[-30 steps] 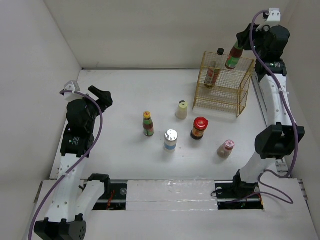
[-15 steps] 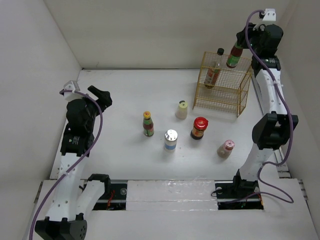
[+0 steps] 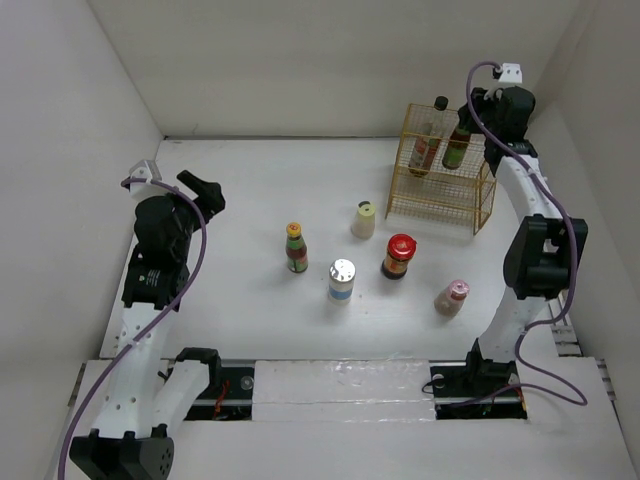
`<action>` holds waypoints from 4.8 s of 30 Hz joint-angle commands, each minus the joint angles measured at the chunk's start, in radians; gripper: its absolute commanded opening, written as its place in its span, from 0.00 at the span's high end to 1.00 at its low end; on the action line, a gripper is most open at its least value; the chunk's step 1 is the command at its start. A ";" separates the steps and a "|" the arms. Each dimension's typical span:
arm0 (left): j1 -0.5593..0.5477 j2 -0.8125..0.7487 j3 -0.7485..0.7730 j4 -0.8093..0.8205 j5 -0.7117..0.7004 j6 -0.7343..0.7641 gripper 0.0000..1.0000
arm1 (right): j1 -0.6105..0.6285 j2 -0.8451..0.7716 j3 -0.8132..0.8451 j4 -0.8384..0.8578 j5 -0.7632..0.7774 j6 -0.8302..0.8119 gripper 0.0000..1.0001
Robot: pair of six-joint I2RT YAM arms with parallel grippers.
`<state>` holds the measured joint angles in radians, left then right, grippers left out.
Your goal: Organize the condiment bottles
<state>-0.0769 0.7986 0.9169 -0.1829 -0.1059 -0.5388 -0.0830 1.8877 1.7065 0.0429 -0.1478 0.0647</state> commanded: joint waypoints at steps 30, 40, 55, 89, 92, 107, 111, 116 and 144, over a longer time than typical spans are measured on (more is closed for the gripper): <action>0.003 -0.007 0.005 0.059 0.035 0.014 0.24 | 0.051 -0.289 -0.172 0.140 -0.064 0.055 0.27; 0.003 -0.007 0.016 0.049 0.055 0.014 0.24 | 0.499 -0.547 -0.599 0.232 -0.087 0.121 0.97; 0.003 -0.009 0.016 0.039 0.084 0.023 0.24 | 0.870 -0.400 -0.570 0.095 -0.171 -0.072 0.15; 0.003 -0.027 0.007 0.048 0.166 0.023 0.24 | 0.781 -0.331 -0.332 0.315 -0.188 0.004 0.80; 0.003 -0.027 0.007 0.048 0.166 0.023 0.24 | 0.686 -0.407 -0.323 0.301 -0.144 0.004 0.81; 0.003 -0.018 0.007 0.057 0.184 0.023 0.24 | 0.233 -0.426 -0.283 0.222 -0.070 0.029 0.86; 0.003 -0.009 0.007 0.057 0.184 0.023 0.24 | 0.190 -0.407 -0.251 0.199 -0.070 0.038 0.88; 0.003 0.002 0.007 0.066 0.193 0.023 0.24 | 0.160 -0.368 -0.188 0.199 -0.059 0.038 0.88; 0.003 0.021 0.007 0.066 0.203 0.023 0.24 | 0.258 -0.095 -0.315 0.316 0.056 0.029 0.84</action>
<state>-0.0769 0.8227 0.9169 -0.1604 0.0792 -0.5312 0.1501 1.8091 1.3739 0.1837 -0.1230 0.0841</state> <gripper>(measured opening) 0.757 0.500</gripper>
